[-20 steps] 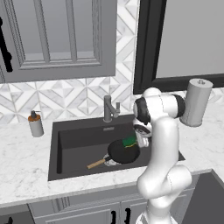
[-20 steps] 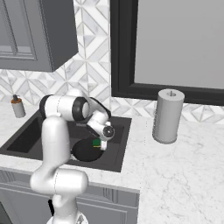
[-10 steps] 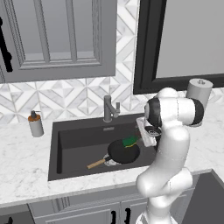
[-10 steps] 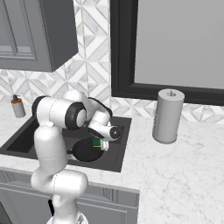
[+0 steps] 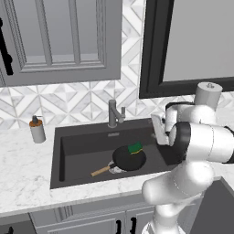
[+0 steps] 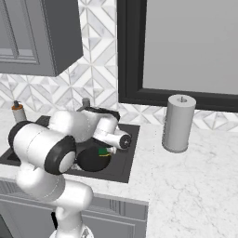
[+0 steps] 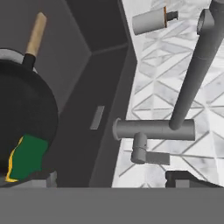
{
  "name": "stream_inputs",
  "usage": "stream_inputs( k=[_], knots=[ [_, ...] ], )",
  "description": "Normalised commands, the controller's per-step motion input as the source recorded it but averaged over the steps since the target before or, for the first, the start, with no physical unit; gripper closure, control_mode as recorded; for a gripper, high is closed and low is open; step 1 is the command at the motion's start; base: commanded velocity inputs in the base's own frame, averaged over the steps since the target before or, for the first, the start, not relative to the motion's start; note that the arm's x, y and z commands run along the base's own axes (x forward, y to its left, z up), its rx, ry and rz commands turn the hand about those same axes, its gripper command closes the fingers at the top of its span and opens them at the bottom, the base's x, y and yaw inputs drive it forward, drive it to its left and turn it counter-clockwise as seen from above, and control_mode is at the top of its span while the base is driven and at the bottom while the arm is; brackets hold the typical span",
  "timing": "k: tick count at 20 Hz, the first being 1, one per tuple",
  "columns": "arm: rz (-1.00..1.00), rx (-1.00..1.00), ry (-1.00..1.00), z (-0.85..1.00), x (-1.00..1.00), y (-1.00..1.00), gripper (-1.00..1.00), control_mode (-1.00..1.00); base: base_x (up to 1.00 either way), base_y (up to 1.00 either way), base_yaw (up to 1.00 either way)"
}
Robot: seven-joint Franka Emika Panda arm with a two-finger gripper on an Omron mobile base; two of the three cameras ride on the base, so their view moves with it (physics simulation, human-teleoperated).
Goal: Pick the pan and sponge and place them into the sink. Then turn on the water.
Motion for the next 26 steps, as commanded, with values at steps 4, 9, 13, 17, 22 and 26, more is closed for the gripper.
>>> stream_inputs(
  k=[4,9,13,17,22,26],
  knots=[
    [0.00,0.00,-0.36,0.50,-0.55,0.06,-1.00,-1.00,0.00,0.00,0.00],
    [0.00,0.01,-0.17,0.44,-0.39,0.14,-1.00,-1.00,0.00,0.00,0.00],
    [0.08,0.00,0.29,0.20,-0.13,0.23,-1.00,-1.00,0.00,0.00,0.00],
    [-0.01,0.18,0.00,0.21,-0.33,0.01,-1.00,-1.00,0.00,0.00,0.00],
    [-0.07,0.29,-0.03,0.30,-0.48,0.00,-1.00,-1.00,0.00,0.00,0.00],
    [-0.12,0.25,-0.09,0.29,-0.45,0.00,-1.00,-1.00,0.00,0.00,0.00]
  ],
)
